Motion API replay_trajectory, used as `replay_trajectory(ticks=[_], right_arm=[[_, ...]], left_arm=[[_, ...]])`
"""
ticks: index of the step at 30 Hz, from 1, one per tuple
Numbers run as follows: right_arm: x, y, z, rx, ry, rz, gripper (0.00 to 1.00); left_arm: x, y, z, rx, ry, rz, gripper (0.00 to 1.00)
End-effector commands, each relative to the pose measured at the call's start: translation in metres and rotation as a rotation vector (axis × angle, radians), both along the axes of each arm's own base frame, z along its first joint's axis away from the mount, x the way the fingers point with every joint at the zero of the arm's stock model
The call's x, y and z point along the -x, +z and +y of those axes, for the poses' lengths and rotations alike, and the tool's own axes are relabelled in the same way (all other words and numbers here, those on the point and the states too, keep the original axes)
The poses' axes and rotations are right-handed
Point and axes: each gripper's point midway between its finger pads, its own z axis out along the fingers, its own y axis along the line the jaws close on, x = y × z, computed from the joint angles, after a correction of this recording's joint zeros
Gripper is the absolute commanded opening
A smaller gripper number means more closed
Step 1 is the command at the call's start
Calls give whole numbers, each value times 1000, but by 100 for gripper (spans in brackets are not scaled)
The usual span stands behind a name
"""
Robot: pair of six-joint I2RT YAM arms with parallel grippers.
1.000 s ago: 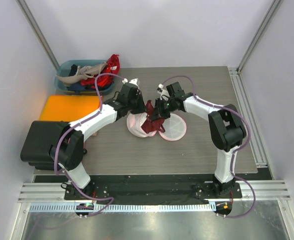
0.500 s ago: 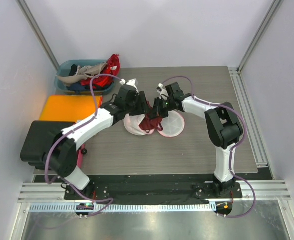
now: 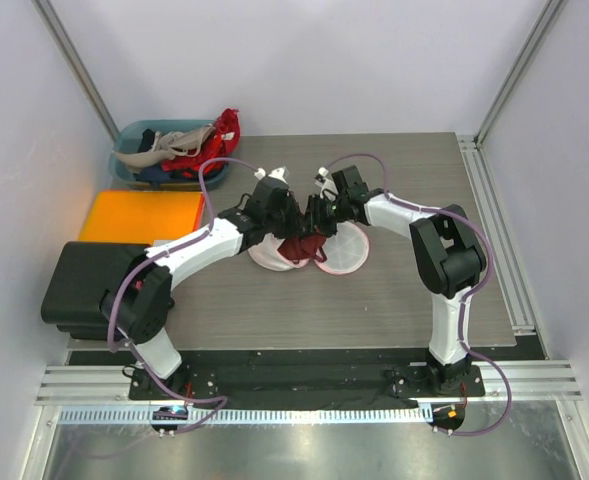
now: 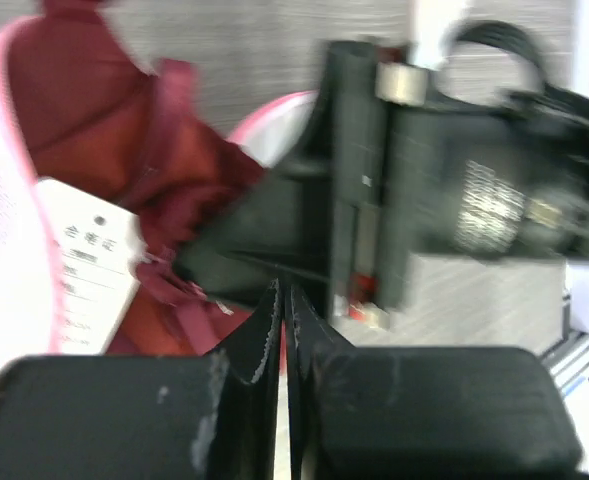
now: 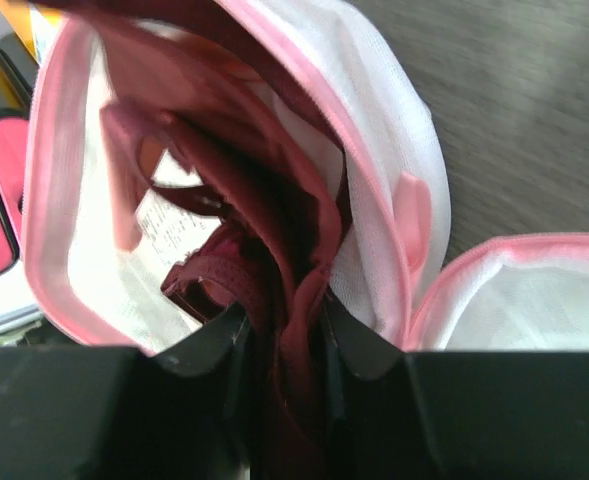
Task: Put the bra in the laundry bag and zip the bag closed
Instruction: Place the bra in the laundry bag.
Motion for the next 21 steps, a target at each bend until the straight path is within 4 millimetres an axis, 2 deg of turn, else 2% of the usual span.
replay_trajectory(ticks=[1, 3, 7, 11, 21], right_arm=[[-3, 32, 4, -43, -15, -71, 32], [-1, 31, 3, -40, -16, -67, 33], [2, 31, 0, -34, -18, -69, 36], [3, 35, -6, -6, -33, -95, 43], [7, 67, -18, 129, -48, -193, 66]], left_arm=[[-18, -2, 0, 43, 58, -2, 1], [-23, -14, 6, 26, 87, 12, 0], [-21, -35, 11, 13, 106, 51, 0], [-26, -43, 24, -26, 159, 35, 0], [-32, -67, 27, -48, 165, 77, 0]])
